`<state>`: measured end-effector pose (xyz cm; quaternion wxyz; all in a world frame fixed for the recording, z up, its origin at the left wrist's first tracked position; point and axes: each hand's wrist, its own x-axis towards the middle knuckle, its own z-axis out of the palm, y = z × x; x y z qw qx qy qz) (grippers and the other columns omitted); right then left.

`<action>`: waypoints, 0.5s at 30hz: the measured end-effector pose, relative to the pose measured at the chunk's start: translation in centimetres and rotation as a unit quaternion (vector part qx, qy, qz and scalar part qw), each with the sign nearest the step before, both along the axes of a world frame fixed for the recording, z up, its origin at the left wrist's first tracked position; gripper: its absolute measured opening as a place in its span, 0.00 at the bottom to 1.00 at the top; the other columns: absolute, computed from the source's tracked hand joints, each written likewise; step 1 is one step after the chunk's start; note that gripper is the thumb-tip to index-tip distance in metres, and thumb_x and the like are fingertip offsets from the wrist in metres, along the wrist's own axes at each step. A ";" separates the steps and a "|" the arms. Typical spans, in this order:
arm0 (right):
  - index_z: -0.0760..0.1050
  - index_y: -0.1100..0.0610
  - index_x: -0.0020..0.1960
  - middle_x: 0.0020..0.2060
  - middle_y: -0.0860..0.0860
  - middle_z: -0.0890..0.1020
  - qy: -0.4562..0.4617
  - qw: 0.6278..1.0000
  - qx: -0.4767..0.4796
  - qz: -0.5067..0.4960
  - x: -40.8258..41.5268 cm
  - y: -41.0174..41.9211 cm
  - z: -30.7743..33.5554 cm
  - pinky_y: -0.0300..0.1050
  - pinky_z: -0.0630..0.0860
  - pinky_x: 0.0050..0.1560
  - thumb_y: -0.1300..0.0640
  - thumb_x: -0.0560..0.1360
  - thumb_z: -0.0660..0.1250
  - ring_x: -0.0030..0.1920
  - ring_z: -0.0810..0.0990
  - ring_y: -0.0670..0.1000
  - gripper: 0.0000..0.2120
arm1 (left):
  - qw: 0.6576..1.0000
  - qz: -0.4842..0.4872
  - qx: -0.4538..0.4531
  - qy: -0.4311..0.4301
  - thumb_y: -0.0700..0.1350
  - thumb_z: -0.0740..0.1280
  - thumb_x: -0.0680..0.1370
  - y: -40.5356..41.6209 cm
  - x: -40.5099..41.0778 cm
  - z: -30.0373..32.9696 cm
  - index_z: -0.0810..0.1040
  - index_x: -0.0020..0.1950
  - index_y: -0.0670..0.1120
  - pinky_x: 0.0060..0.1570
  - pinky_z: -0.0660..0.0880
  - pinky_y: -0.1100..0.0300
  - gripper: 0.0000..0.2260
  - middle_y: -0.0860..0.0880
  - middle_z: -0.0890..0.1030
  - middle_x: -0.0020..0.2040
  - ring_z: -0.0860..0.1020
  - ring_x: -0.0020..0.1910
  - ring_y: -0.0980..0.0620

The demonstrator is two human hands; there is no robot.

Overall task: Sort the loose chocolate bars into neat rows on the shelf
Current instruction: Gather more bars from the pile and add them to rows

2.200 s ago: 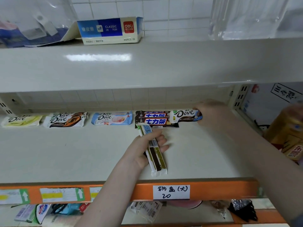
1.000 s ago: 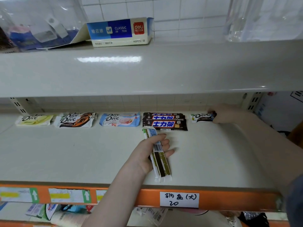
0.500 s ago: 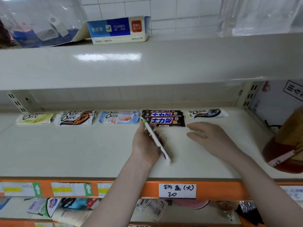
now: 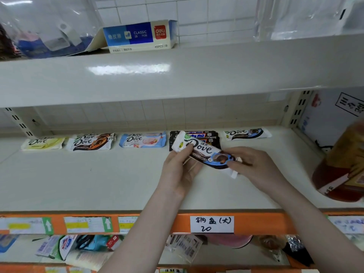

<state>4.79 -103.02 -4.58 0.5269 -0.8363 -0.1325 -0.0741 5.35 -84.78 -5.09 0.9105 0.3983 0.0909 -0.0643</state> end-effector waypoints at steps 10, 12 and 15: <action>0.75 0.50 0.60 0.51 0.43 0.78 -0.109 0.947 -0.301 0.017 0.9 -1.8 0.9 0.31 0.64 0.52 0.48 0.67 0.72 0.53 0.72 0.43 0.22 | 0.994 -0.040 0.096 0.032 0.32 0.67 0.73 -0.4 -0.7 0.3 0.74 0.51 0.38 0.34 0.82 0.59 0.09 0.40 0.85 0.41 0.84 0.34 0.48; 0.74 0.51 0.62 0.52 0.46 0.79 -0.136 0.921 -0.364 0.039 1.2 -2.1 1.2 0.40 0.66 0.54 0.49 0.68 0.71 0.55 0.74 0.47 0.23 | 0.993 -0.051 0.101 0.037 0.32 0.67 0.73 -0.9 -0.8 0.2 0.74 0.51 0.38 0.35 0.82 0.58 0.08 0.39 0.85 0.44 0.84 0.37 0.47; 0.74 0.51 0.61 0.52 0.47 0.79 -0.141 0.907 -0.395 0.047 1.5 -2.4 1.6 0.42 0.69 0.51 0.52 0.69 0.69 0.54 0.75 0.49 0.21 | 0.989 -0.059 0.131 0.017 0.32 0.67 0.74 -1.7 -0.9 0.1 0.74 0.49 0.39 0.40 0.82 0.58 0.06 0.39 0.84 0.48 0.84 0.41 0.46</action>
